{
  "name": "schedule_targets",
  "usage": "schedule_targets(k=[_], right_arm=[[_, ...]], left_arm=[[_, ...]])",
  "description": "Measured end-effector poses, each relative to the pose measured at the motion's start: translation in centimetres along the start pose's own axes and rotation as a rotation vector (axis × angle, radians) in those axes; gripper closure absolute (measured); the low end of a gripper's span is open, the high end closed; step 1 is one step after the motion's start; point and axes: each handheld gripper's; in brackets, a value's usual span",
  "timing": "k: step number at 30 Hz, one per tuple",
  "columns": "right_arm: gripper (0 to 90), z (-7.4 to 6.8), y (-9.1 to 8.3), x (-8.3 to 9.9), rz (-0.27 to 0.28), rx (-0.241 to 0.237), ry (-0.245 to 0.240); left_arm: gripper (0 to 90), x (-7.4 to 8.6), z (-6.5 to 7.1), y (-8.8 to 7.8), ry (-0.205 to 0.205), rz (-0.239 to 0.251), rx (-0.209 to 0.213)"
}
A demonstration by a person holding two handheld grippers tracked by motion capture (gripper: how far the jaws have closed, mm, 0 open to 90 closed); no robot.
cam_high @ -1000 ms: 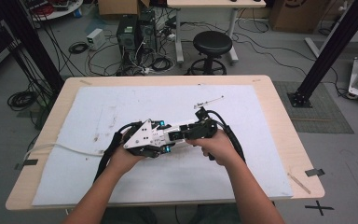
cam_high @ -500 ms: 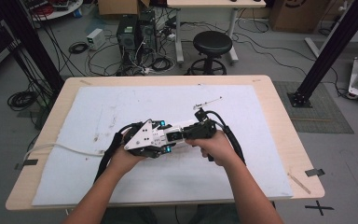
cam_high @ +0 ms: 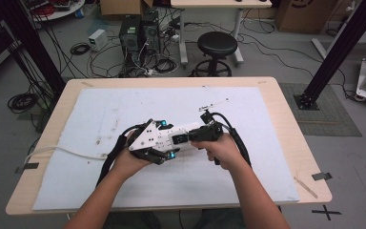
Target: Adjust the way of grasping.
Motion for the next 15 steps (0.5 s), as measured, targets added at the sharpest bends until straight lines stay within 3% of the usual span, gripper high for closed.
schedule_targets(k=[3,4,5,9,10,15], right_arm=[[63.0,0.0,-0.1,0.0,0.001,0.005,-0.007],[63.0,0.0,-0.1,0.0,0.001,0.005,-0.007],[63.1,-0.1,-0.4,-0.1,0.016,0.037,-0.012],[63.2,-0.3,-1.1,-0.1,0.016,0.082,-0.014],[63.2,-0.4,-1.4,-0.1,0.019,0.098,-0.028],[63.2,-0.9,-2.4,-0.2,0.036,0.134,-0.048]], left_arm=[[21.3,0.0,0.0,0.0,0.0,0.0,0.0],[21.3,0.2,-0.4,-0.3,-0.018,-0.034,0.007],[19.2,0.1,-0.5,-0.4,-0.026,-0.039,0.006],[19.1,0.2,-0.9,-0.7,-0.055,-0.071,0.026],[19.1,0.4,-1.3,-1.1,-0.057,-0.1,0.024],[18.9,0.6,-2.0,-1.8,-0.08,-0.124,0.008]])
Point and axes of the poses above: each handheld gripper's, and its own axes: y roughly forward along the jaws, x roughly out of its underside, z roughly to its right, and after that the axes turned 15 degrees about -x, right-handed
